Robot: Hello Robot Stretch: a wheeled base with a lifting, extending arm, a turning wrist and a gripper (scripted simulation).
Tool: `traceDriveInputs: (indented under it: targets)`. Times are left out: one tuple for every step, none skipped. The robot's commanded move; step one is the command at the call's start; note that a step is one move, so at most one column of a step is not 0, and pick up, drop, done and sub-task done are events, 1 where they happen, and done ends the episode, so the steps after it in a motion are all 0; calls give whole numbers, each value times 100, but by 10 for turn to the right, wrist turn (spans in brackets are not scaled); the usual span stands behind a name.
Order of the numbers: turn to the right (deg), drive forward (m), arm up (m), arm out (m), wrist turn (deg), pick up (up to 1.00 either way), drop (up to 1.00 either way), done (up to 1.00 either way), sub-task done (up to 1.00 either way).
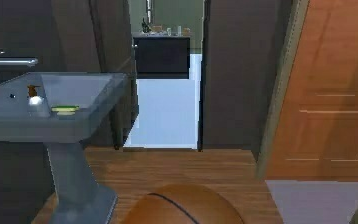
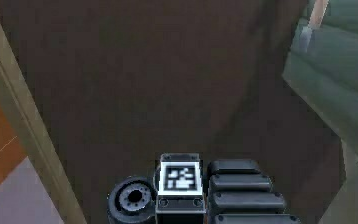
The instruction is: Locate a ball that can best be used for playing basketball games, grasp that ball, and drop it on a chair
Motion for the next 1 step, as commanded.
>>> traceDriveInputs:
  targets:
    - [0, 100, 0, 0, 0, 0, 0, 0, 0]
